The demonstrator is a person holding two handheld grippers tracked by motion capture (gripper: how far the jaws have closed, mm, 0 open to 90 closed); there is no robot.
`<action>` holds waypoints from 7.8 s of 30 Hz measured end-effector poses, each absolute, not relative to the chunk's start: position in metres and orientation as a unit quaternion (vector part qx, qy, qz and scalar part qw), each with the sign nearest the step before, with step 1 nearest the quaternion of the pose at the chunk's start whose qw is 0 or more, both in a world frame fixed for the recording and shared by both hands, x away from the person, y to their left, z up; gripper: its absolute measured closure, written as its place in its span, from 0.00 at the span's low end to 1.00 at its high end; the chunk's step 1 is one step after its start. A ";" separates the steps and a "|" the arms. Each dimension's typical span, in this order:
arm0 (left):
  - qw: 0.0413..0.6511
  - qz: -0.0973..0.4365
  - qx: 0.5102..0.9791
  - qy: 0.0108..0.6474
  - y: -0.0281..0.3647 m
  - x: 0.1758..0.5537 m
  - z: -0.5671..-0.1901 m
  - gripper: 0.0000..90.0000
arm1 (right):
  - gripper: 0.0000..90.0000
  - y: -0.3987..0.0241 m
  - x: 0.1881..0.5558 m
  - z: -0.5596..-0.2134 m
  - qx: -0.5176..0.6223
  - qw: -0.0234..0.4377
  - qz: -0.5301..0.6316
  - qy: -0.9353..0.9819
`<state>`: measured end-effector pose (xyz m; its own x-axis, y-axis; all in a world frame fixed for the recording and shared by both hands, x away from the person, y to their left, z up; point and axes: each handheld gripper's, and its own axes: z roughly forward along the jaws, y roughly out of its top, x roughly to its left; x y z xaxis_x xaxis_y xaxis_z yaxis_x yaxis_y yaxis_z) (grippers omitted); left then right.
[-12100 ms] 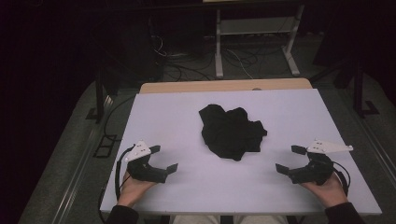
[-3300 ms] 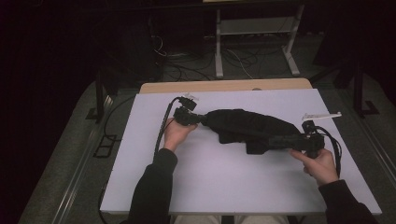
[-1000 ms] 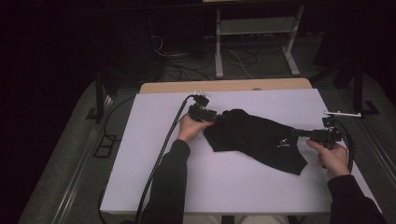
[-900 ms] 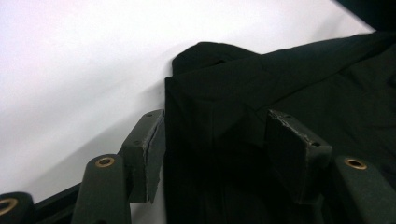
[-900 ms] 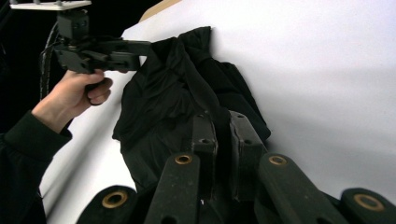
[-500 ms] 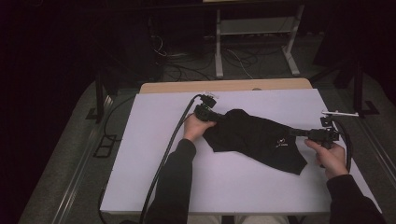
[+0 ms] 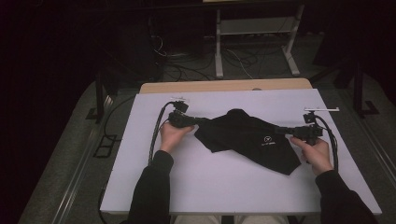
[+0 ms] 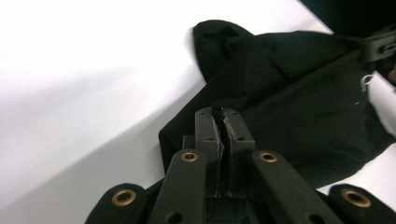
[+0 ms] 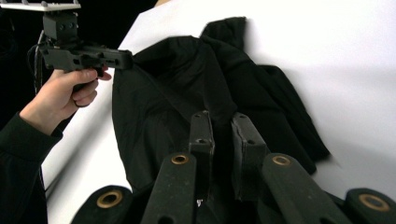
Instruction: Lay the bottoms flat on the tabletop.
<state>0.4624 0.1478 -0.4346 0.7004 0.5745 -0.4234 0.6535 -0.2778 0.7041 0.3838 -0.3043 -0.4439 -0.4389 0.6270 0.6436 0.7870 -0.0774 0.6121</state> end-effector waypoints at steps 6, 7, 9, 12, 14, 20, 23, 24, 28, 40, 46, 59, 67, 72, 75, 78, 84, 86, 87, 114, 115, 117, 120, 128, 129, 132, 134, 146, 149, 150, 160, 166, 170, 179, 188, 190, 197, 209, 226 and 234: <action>0.472 -0.053 0.779 0.410 0.163 0.459 -0.440 0.95 | 0.65 -0.295 0.393 -0.446 -0.501 0.086 -0.527 -0.682; 0.473 -0.054 0.776 0.413 0.164 0.458 -0.441 0.95 | 0.59 -0.294 0.393 -0.446 -0.495 0.090 -0.530 -0.683; 0.470 -0.055 0.777 0.416 0.165 0.457 -0.441 0.95 | 0.53 -0.293 0.391 -0.445 -0.483 0.089 -0.527 -0.694; 0.477 -0.057 0.770 0.420 0.168 0.455 -0.440 0.95 | 0.51 -0.293 0.389 -0.445 -0.466 0.077 -0.514 -0.716; 0.479 -0.058 0.769 0.419 0.168 0.454 -0.440 0.95 | 0.52 -0.292 0.388 -0.445 -0.459 0.073 -0.510 -0.724; 0.480 -0.055 0.768 0.421 0.170 0.447 -0.437 0.95 | 0.92 -0.280 0.386 -0.445 -0.436 0.047 -0.468 -0.767; 0.478 -0.054 0.767 0.425 0.174 0.439 -0.436 0.95 | 0.95 -0.280 0.385 -0.445 -0.434 0.074 -0.479 -0.760; 0.479 -0.054 0.765 0.427 0.176 0.435 -0.435 0.95 | 0.95 -0.280 0.384 -0.445 -0.436 0.085 -0.483 -0.754; 0.484 -0.051 0.764 0.424 0.181 0.416 -0.428 0.95 | 0.95 -0.276 0.371 -0.444 -0.435 0.106 -0.490 -0.748; 0.446 -0.041 0.808 0.383 0.199 0.361 -0.411 0.95 | 0.95 -0.264 0.333 -0.430 -0.445 0.157 -0.520 -0.712; 0.439 -0.049 0.815 0.376 0.212 0.346 -0.411 0.95 | 0.95 -0.259 0.318 -0.430 -0.445 0.183 -0.523 -0.703; 0.400 -0.084 0.850 0.332 0.234 0.298 -0.409 0.95 | 0.95 -0.240 0.275 -0.434 -0.412 0.250 -0.497 -0.721; 0.416 -0.100 0.846 0.319 0.248 0.282 -0.403 0.95 | 0.95 -0.232 0.257 -0.427 -0.385 0.263 -0.498 -0.731; 0.425 -0.112 0.847 0.300 0.250 0.272 -0.393 0.95 | 0.95 -0.231 0.247 -0.418 -0.368 0.269 -0.509 -0.730; 0.432 -0.112 0.848 0.285 0.250 0.264 -0.382 0.95 | 0.95 -0.233 0.242 -0.409 -0.358 0.267 -0.518 -0.730; 0.437 -0.111 0.848 0.279 0.250 0.259 -0.375 0.95 | 0.95 -0.235 0.239 -0.404 -0.353 0.265 -0.524 -0.728; 0.443 -0.110 0.854 0.249 0.245 0.239 -0.358 0.95 | 0.95 -0.240 0.223 -0.381 -0.328 0.250 -0.544 -0.730; 0.444 -0.108 0.855 0.244 0.245 0.237 -0.355 0.95 | 0.95 -0.241 0.220 -0.378 -0.324 0.246 -0.547 -0.732; 0.445 -0.104 0.857 0.238 0.243 0.234 -0.349 0.95 | 0.95 -0.242 0.216 -0.371 -0.316 0.240 -0.550 -0.735; 0.470 -0.035 0.793 0.387 0.219 0.394 -0.292 0.95 | 0.96 -0.257 0.371 -0.325 -0.388 0.079 -0.562 -0.726; 0.468 -0.032 0.790 0.395 0.218 0.402 -0.292 0.95 | 0.96 -0.256 0.379 -0.325 -0.393 0.077 -0.559 -0.726; 0.462 -0.026 0.787 0.409 0.217 0.419 -0.291 0.95 | 0.96 -0.255 0.397 -0.324 -0.403 0.076 -0.553 -0.725; 0.451 -0.030 0.778 0.436 0.216 0.447 -0.287 0.95 | 0.96 -0.256 0.421 -0.320 -0.413 0.068 -0.545 -0.726; 0.459 -0.019 0.709 0.535 0.213 0.525 -0.274 0.95 | 0.96 -0.248 0.507 -0.305 -0.466 0.037 -0.536 -0.703; 0.474 -0.012 0.688 0.549 0.212 0.531 -0.274 0.92 | 0.94 -0.245 0.518 -0.307 -0.484 0.020 -0.523 -0.701; 0.518 0.024 0.661 0.542 0.200 0.532 -0.288 0.59 | 0.65 -0.241 0.538 -0.325 -0.583 -0.050 -0.449 -0.675; 0.512 0.049 0.677 0.526 0.195 0.524 -0.311 0.47 | 0.60 -0.244 0.537 -0.346 -0.609 -0.040 -0.456 -0.648; 0.502 -0.019 0.671 0.546 0.228 0.468 -0.432 0.31 | 0.39 -0.264 0.473 -0.431 -0.555 -0.019 -0.437 -0.708; 0.506 -0.014 0.675 0.536 0.236 0.457 -0.437 0.29 | 0.27 -0.268 0.453 -0.438 -0.528 -0.016 -0.443 -0.724; 0.509 -0.011 0.676 0.533 0.237 0.455 -0.437 0.29 | 0.26 -0.268 0.448 -0.439 -0.522 -0.014 -0.447 -0.726; 0.505 -0.007 0.706 0.496 0.232 0.440 -0.432 0.13 | 0.16 -0.272 0.421 -0.432 -0.491 0.005 -0.488 -0.722; 0.496 -0.006 0.728 0.473 0.221 0.425 -0.434 0.00 | 0.03 -0.266 0.399 -0.430 -0.474 0.004 -0.482 -0.737; 0.504 -0.008 0.734 0.455 0.213 0.415 -0.430 0.00 | 0.01 -0.263 0.380 -0.432 -0.464 0.006 -0.488 -0.739; 0.495 -0.008 0.753 0.434 0.198 0.400 -0.434 0.00 | 0.01 -0.262 0.359 -0.443 -0.463 0.002 -0.459 -0.758; 0.453 -0.005 0.807 0.378 0.150 0.397 -0.449 0.16 | 0.16 -0.239 0.356 -0.462 -0.438 0.012 -0.415 -0.797; 0.447 -0.001 0.813 0.372 0.143 0.397 -0.450 0.17 | 0.19 -0.235 0.354 -0.461 -0.436 -0.003 -0.411 -0.801; 0.401 0.098 0.833 0.369 0.109 0.395 -0.455 0.59 | 0.88 -0.220 0.356 -0.457 -0.410 0.017 -0.402 -0.818; 0.414 0.060 0.809 0.412 0.144 0.415 -0.422 0.96 | 0.93 -0.230 0.369 -0.413 -0.404 0.068 -0.459 -0.788; 0.459 0.063 0.759 0.459 0.119 0.490 -0.405 0.76 | 0.71 -0.238 0.477 -0.433 -0.568 0.036 -0.465 -0.678; 0.461 0.107 0.748 0.466 0.120 0.474 -0.424 0.40 | 0.51 -0.256 0.468 -0.449 -0.596 -0.050 -0.452 -0.662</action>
